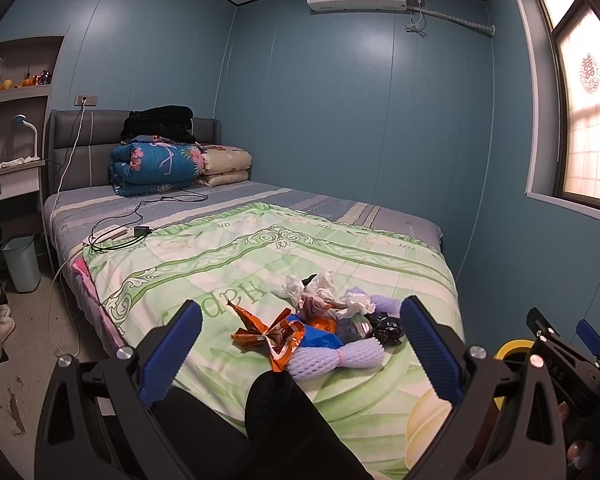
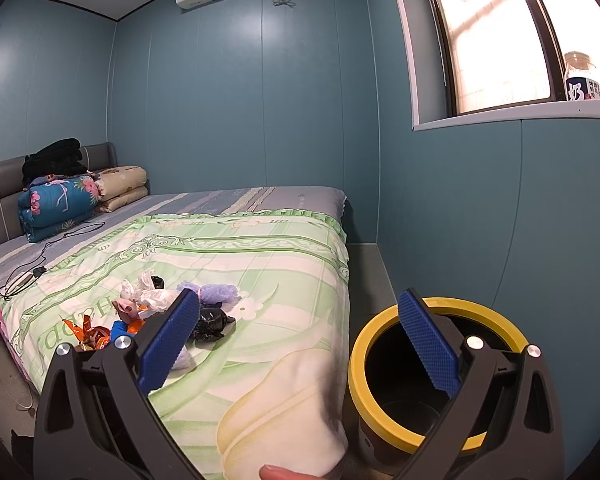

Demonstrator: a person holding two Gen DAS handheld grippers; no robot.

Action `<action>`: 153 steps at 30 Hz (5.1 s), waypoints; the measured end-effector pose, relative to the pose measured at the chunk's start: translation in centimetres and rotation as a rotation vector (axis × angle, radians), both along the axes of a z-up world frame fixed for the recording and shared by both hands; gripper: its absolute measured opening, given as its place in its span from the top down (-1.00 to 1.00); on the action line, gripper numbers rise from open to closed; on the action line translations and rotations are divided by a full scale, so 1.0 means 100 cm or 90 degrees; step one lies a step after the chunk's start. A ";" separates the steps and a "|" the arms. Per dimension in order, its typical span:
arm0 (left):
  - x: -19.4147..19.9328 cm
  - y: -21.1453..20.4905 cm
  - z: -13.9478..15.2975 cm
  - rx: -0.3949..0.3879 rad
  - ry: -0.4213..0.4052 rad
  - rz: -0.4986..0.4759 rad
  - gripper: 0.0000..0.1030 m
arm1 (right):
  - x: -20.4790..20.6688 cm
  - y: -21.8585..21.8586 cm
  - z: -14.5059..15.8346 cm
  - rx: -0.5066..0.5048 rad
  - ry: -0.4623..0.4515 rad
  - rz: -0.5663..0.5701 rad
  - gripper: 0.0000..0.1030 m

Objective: Collect trash

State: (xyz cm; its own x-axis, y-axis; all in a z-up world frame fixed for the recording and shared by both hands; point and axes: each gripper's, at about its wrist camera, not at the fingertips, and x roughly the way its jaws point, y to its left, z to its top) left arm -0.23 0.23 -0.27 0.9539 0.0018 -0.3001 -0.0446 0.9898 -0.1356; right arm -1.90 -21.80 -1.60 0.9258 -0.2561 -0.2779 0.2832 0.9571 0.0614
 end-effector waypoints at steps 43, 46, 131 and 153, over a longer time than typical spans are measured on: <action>0.001 -0.001 -0.001 0.004 0.010 -0.001 -0.86 | 0.000 -0.003 0.000 0.009 0.000 -0.003 -0.85; 0.001 -0.001 -0.001 0.005 0.011 -0.002 -0.86 | 0.000 -0.003 0.000 0.010 0.000 -0.003 -0.85; 0.269 0.057 -0.149 -0.082 0.351 -0.116 -0.55 | 0.289 0.053 -0.125 -0.045 0.351 0.299 -0.45; 0.251 0.072 -0.148 -0.116 0.347 -0.131 0.40 | 0.266 0.066 -0.113 -0.038 0.374 0.316 0.30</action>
